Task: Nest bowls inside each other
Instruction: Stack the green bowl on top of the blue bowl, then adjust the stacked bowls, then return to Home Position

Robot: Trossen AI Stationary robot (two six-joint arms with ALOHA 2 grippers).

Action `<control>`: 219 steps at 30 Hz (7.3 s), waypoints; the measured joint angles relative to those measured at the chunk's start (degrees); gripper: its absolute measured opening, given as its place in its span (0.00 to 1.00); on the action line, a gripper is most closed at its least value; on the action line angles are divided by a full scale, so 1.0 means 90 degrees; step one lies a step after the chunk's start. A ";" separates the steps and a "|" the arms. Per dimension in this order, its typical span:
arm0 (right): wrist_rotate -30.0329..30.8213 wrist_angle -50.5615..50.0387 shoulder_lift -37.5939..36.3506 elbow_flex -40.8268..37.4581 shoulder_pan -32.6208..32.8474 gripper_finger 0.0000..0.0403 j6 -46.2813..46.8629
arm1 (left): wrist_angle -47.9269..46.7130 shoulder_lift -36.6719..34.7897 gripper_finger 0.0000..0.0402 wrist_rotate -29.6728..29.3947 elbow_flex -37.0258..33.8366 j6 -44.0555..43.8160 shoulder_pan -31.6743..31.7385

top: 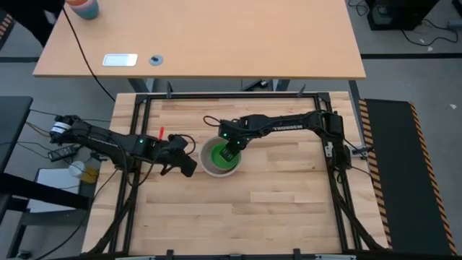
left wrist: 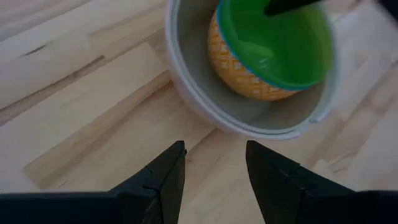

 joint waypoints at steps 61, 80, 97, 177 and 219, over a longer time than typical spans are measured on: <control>0.2173 0.4928 -0.4905 -0.3189 0.1597 0.41 -0.2504 | 0.5732 -0.0419 0.43 0.0581 0.0082 0.3395 0.1480; 0.2659 0.4587 -0.6330 -0.4067 0.2246 0.16 -0.1889 | 0.3408 -0.4071 0.20 0.1663 -0.0854 0.4885 0.2744; 0.3020 0.6150 -0.8946 -0.7050 0.2983 0.02 -0.2676 | 0.4410 -0.5749 0.05 0.1626 -0.2909 0.6652 0.2392; -0.0396 0.8545 -1.0779 -1.0375 0.1424 0.01 -0.2658 | 0.5994 -0.6462 0.00 0.1530 -0.5129 0.6629 0.1625; -0.0278 0.7723 -1.1267 -1.0375 0.1058 0.07 -0.2511 | 0.4436 -0.6849 0.05 0.1542 -0.5129 0.5690 0.1557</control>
